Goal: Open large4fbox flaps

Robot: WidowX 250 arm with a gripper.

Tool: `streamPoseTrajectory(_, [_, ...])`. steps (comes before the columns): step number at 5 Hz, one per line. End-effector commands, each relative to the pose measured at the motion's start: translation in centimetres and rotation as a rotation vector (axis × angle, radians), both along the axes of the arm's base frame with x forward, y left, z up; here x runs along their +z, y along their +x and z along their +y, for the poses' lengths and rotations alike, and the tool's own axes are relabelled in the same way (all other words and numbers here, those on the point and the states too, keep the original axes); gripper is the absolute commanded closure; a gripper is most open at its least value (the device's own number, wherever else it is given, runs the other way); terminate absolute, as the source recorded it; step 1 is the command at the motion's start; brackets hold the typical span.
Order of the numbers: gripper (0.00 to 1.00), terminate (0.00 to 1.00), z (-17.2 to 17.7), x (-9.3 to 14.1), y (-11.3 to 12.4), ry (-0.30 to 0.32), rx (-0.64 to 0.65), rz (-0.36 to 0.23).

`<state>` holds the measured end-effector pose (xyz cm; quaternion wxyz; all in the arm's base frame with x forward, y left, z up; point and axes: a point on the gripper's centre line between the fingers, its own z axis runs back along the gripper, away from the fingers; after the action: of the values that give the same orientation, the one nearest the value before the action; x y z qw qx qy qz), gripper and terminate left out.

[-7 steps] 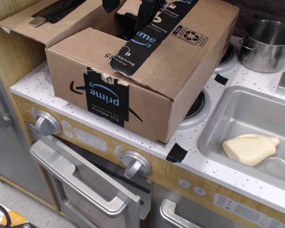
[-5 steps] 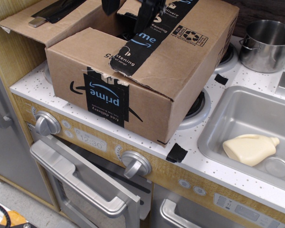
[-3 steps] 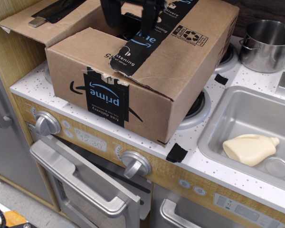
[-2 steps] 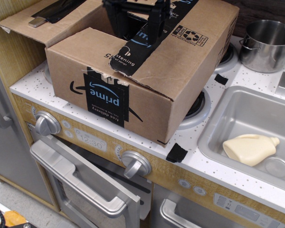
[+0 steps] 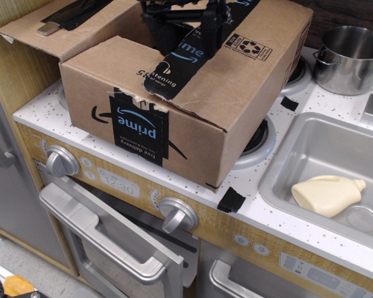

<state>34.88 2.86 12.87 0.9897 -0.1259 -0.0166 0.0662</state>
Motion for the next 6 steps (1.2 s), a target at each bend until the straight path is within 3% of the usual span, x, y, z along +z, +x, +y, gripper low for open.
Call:
streamPoseTrajectory(1, [0.0, 0.0, -4.0, 5.5, 1.8, -0.154, 0.057, -0.021])
streamPoseTrajectory(2, [0.0, 0.0, -6.2, 7.5, 2.2, -0.189, 0.043, -0.002])
streamPoseTrajectory(4, [0.0, 0.0, -9.5, 8.9, 2.2, -0.192, 0.071, 0.001])
streamPoseTrajectory(5, [0.0, 0.0, -11.6, 8.5, 1.5, -0.175, 0.097, -0.016])
streamPoseTrajectory(6, [0.0, 0.0, -13.5, 7.3, 0.9, -0.12, 0.104, -0.041])
